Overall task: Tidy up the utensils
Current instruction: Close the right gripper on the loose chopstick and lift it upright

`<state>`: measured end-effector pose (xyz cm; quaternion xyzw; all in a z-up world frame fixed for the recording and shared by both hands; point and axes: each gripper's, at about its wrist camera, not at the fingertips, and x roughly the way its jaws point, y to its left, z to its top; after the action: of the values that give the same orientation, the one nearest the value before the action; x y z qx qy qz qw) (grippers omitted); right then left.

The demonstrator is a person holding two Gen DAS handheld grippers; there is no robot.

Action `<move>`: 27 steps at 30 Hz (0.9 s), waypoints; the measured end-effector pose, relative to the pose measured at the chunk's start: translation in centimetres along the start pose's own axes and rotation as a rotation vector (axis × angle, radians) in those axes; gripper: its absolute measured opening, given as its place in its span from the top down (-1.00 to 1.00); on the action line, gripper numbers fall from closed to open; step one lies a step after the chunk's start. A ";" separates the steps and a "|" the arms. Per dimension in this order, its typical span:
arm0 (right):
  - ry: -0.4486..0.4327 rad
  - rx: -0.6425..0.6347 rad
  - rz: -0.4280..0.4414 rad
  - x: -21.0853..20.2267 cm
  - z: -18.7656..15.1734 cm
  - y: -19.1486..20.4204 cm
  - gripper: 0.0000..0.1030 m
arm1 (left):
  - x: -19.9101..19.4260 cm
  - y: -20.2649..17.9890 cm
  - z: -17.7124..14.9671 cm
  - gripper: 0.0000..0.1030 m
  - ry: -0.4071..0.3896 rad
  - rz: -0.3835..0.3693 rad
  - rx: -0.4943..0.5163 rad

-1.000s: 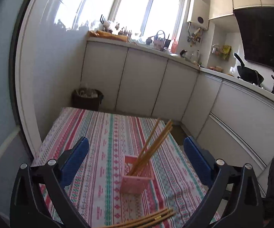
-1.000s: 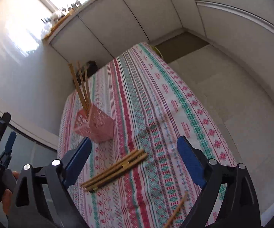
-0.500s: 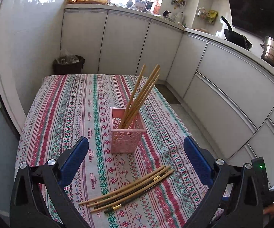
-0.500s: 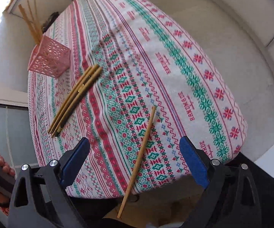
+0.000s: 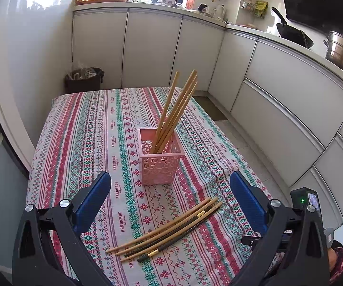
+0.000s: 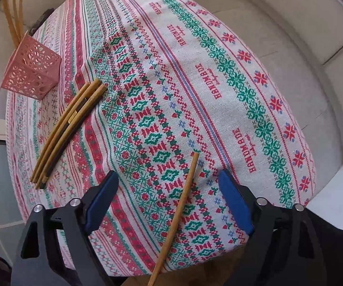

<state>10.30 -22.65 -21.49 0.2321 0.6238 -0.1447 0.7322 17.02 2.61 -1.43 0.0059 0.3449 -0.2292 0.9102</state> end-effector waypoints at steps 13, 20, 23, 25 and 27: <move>-0.247 -0.156 -0.128 -0.8 -3.5 2.2 0.83 | -0.3 0.9 0.0 -0.86 -0.013 0.037 -0.045; -0.361 -0.181 -0.071 -1.4 -1.7 3.8 0.89 | -0.8 1.1 -0.4 -0.86 -0.023 -0.033 -0.014; -0.432 -0.251 -0.082 -2.5 -1.1 4.8 0.89 | 0.1 0.1 -1.3 -0.86 0.029 -0.126 0.074; -0.487 -0.305 -0.093 -3.4 -1.1 5.2 0.92 | 1.1 -1.2 -2.4 -0.86 0.090 -0.167 0.186; -0.519 -0.338 -0.090 -4.3 -0.9 5.7 0.98 | 2.4 -2.8 -4.2 -0.86 0.157 -0.155 0.347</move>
<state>11.67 -17.69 -16.46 0.0347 0.4410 -0.1254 0.8880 14.83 -0.14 -5.71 0.1537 0.3695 -0.3533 0.8456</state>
